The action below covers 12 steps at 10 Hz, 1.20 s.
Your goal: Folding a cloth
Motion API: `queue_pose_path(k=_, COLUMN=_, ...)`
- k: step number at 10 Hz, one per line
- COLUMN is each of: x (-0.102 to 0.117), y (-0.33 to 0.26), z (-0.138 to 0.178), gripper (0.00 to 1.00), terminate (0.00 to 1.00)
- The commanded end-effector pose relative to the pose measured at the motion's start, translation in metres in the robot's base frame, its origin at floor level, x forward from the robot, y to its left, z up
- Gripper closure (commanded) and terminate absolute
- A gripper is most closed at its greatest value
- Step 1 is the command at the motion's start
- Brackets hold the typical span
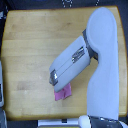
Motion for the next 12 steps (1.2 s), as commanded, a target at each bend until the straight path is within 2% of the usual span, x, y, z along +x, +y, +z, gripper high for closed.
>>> queue_pose_path(k=1, x=0.001, y=0.007, z=-0.011, gripper=1.0, terminate=0.0)
queue_pose_path(k=5, x=0.005, y=0.006, z=-0.008, gripper=1.0, terminate=0.0)
queue_pose_path(k=6, x=0.007, y=0.007, z=-0.008, gripper=0.0, terminate=0.0)
queue_pose_path(k=12, x=0.009, y=0.011, z=-0.001, gripper=0.0, terminate=0.0)
